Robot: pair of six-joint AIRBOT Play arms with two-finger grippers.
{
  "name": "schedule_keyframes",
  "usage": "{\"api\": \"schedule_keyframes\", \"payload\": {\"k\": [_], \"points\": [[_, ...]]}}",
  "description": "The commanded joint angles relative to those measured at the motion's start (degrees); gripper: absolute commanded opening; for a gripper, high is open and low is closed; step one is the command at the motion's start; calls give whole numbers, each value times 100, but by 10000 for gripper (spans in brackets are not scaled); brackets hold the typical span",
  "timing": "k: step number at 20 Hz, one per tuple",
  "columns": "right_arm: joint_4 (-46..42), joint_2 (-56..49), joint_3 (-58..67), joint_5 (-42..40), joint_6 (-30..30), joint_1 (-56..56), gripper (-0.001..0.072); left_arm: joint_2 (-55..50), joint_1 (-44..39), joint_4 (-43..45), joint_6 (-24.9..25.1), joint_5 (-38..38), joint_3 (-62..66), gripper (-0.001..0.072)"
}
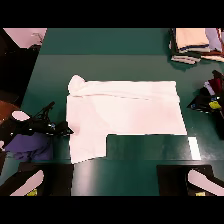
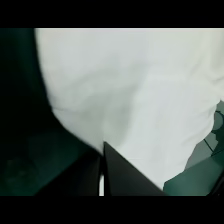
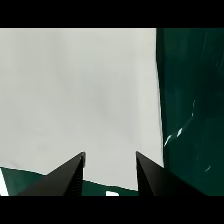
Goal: Fold the shirts.
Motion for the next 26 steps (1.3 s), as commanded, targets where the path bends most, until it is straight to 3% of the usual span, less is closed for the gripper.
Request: {"api": "schedule_keyframes", "payload": {"k": [1, 5, 7, 13, 17, 18, 22, 26], "points": [[-33, 4, -157, 313, -116, -136, 368, 9, 4, -31, 118, -238, 96, 25], [-31, 4, -929, 321, -308, -841, 371, 20, 4, -28, 221, -304, 389, 25], [-24, 2, -1397, 50, -380, -1226, 462, 20, 4, -31, 219, -258, 505, 25], [216, -9, -2245, -588, -629, -1641, 450, 17, 4, -35, 219, -195, 533, 25], [328, -227, -2297, -485, -629, -1604, 448, 17, 4, -33, 216, -173, 533, 25], [326, -310, -2297, -437, -632, -1547, 412, 17, 4, -33, 219, -177, 533, 25], [275, -422, -2280, -391, -719, -1283, 18, 20, 4, 114, 157, -457, 564, 24], [-92, 177, -2282, 48, -776, -1283, 17, 254, 4, 977, -260, -1211, 872, 23]]}}
